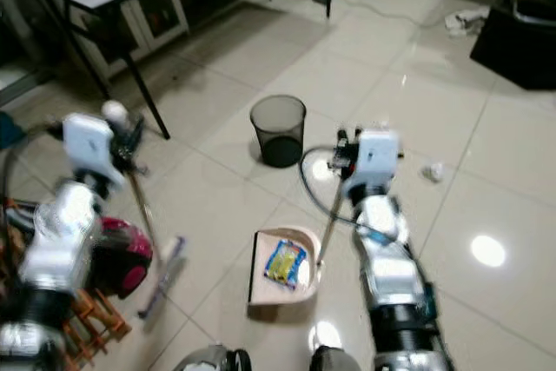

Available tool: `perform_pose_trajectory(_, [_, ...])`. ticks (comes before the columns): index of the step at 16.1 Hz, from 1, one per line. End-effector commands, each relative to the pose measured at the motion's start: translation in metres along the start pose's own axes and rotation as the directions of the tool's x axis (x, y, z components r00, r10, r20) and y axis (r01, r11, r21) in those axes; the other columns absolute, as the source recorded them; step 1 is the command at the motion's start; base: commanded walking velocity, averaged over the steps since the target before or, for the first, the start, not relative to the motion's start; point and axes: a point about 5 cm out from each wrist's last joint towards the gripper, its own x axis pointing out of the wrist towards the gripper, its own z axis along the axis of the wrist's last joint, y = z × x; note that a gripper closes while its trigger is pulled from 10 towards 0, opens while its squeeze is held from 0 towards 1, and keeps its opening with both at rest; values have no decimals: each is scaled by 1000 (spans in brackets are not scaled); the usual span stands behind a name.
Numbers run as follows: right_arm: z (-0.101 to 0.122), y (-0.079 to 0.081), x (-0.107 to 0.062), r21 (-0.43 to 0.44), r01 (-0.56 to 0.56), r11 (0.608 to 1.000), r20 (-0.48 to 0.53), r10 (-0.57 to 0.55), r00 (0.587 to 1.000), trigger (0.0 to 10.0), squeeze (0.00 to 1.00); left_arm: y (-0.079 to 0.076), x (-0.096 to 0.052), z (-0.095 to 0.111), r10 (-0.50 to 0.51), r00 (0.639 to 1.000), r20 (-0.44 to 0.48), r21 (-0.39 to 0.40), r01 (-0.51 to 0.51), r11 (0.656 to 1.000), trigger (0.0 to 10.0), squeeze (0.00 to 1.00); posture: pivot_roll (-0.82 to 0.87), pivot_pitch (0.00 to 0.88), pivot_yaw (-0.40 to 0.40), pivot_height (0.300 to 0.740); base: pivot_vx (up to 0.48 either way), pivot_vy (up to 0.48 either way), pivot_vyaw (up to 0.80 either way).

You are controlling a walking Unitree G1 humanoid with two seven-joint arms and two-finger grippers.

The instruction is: Sweep floor

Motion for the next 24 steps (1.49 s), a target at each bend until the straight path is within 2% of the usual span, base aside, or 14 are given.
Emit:
perform_pose_trajectory(1, [22, 2, 6, 15, -20, 1000, 61, 19, 998, 10000, 0, 1, 2, 9, 8, 1000, 24, 18, -8, 1000, 10000, 0, -94, 0, 104, 740, 0, 0, 0])
perform_pose_trajectory(3, [41, 0, 12, 9, -25, 1000, 79, 24, 997, 10000, 0, -8, -5, 6, 22, 1000, -1, 27, -22, 999, 10000, 0, -100, 0, 90, 740, 0, 0, 0])
perform_pose_trajectory(5, [71, -1, 19, -8, -34, 999, 118, 35, 992, 10000, 0, -22, -14, 7, 16, 1000, -1, 57, -16, 998, 10000, 0, -100, 0, 60, 740, 0, 0, 0])
perform_pose_trajectory(8, [85, 2, 21, 9, -49, 999, 129, 48, 990, 10000, 0, -24, -19, 12, 20, 1000, -1, 75, -20, 997, 10000, 0, -106, 0, 13, 740, 170, 0, 0])
perform_pose_trajectory(12, [96, 10, 24, 81, -90, 993, 117, 80, 990, 10000, 0, -22, -24, 25, 65, 998, 6, 88, -65, 994, 10000, 0, -64, 0, -24, 740, 300, 0, 0])
perform_pose_trajectory(15, [106, 14, 29, 143, -90, 986, 130, 71, 989, 10000, 0, -24, -25, 29, 87, 996, -11, 61, -86, 994, 10000, 0, -62, 0, 4, 740, 333, 0, 0])
perform_pose_trajectory(19, [112, 9, 26, 179, -61, 982, 140, 35, 990, 10000, 0, -29, -22, 29, 73, 997, -32, 61, -71, 996, 10000, 0, -77, 0, 45, 740, 339, 0, 0])
perform_pose_trajectory(22, [115, 4, 24, 171, -36, 985, 141, 12, 990, 10000, 0, -28, -23, 26, 73, 996, -56, 65, -69, 995, 10000, 0, -82, 0, 59, 740, 341, 0, 0])
perform_pose_trajectory(24, [118, 4, 22, 107, -45, 993, 152, 28, 988, 10000, 0, -28, -23, 26, 72, 995, -63, 67, -68, 995, 10000, 0, -83, 0, 64, 740, 341, 0, 0])
